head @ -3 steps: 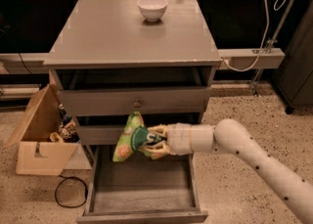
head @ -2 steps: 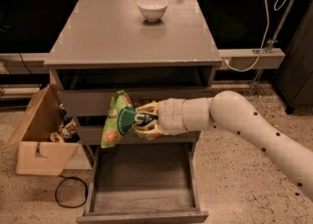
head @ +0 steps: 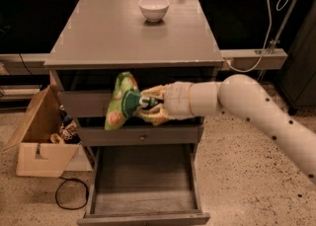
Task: Pick green rice chip bag from bottom drawer and place on counter
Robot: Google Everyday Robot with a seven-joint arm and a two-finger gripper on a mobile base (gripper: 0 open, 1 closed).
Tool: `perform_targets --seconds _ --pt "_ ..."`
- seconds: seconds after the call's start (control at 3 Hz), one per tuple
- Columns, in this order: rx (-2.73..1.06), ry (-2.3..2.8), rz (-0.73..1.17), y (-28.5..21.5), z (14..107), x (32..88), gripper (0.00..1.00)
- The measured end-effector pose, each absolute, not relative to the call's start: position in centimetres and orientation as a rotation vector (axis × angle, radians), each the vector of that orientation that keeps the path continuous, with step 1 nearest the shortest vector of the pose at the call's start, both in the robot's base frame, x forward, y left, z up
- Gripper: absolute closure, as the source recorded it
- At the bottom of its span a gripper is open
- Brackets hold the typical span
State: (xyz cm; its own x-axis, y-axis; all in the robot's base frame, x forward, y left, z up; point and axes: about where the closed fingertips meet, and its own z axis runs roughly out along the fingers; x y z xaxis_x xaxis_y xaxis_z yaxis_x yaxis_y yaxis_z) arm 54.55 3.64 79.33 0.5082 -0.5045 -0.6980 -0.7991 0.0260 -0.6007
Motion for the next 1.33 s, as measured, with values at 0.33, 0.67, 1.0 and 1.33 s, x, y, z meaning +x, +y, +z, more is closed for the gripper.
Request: perform_targets --seconds 0.33,0.67,1.0,1.33 --pt "-1.612 1.228 0.156 2.1 87.5 60.4 1.00" --pt "-1.572 1.320 0.087 1.0 91.9 65.0 1.00" --pt "-1.511 1.464 0.083 0.1 93.4 72.0 1.00" --pt "-1.457 1.540 0.095 -0.4 93.9 76.4 1.00"
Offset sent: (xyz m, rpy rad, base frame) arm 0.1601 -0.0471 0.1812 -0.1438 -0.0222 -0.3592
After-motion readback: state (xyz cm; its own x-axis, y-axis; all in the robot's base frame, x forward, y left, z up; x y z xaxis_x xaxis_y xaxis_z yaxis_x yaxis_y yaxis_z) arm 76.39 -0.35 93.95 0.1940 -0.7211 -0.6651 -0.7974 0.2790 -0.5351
